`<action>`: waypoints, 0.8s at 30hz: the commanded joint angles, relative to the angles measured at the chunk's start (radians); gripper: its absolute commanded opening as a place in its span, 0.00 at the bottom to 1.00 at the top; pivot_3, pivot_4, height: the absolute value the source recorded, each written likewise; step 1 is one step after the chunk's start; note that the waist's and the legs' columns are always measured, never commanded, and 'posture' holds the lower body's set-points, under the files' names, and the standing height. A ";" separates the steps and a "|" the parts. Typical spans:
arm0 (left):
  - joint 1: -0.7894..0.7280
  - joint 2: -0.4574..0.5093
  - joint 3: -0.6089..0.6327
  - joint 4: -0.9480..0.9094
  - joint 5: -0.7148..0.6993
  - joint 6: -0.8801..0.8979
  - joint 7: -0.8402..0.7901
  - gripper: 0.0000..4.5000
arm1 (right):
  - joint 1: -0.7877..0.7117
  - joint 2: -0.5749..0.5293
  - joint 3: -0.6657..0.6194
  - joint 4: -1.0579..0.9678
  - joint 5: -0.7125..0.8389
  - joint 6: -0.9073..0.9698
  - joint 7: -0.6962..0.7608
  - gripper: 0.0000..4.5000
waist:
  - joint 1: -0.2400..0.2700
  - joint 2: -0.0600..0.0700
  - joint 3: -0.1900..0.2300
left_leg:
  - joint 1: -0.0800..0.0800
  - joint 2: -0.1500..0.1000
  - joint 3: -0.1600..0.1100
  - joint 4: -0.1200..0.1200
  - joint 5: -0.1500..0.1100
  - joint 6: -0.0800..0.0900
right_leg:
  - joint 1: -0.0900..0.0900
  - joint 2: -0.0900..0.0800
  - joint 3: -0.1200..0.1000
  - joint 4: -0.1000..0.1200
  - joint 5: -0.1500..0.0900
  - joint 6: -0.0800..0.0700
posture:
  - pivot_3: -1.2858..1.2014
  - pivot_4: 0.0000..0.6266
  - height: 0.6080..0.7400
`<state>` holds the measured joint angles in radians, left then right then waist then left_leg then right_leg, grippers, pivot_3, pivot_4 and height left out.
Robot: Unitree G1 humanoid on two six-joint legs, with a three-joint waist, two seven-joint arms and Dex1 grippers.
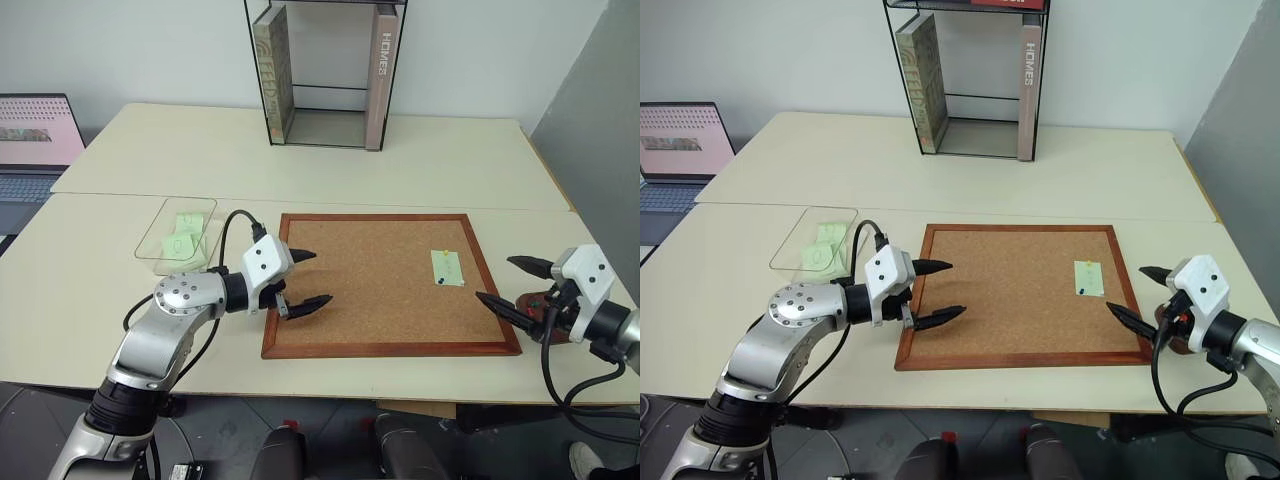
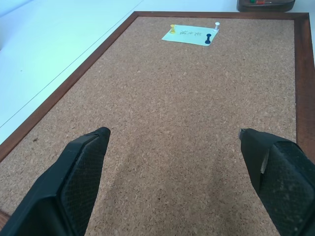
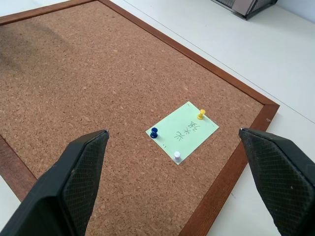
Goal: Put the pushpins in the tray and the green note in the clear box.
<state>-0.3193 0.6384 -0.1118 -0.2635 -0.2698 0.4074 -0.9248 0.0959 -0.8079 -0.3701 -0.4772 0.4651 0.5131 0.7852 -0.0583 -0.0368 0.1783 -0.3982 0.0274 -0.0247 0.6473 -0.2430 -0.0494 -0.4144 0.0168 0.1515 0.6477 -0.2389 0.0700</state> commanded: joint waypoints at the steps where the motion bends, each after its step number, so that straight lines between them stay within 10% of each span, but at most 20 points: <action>1: -0.019 -0.016 0.021 -0.021 -0.036 0.000 0.000 0.99 | -0.015 -0.004 -0.012 -0.027 0.014 -0.007 -0.001 1.00 | 0.000 0.000 0.000 | 0.000 0.000 0.000 0.000 0.000 0.000 | 0.000 0.000 0.000 0.000 0.000 0.000 | 0.52 0.24 1.00; 24: -0.024 -0.064 0.005 -0.099 -0.082 0.123 0.073 0.99 | 0.001 0.011 -0.002 -0.049 0.026 -0.001 0.001 1.00 | 0.000 0.000 0.000 | 0.000 0.000 0.000 0.000 0.000 0.000 | 0.000 0.000 0.000 0.000 0.001 0.002 | 0.52 0.24 1.00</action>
<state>-0.3350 0.5823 -0.1121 -0.3201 -0.3344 0.5394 -0.8551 0.1067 -0.7944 -0.3599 -0.4849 0.4702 0.5133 0.7854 -0.0583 -0.0368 0.1783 -0.3981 0.0273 -0.0249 0.6476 -0.2430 -0.0494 -0.4140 0.0168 0.1516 0.6477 -0.2378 0.0720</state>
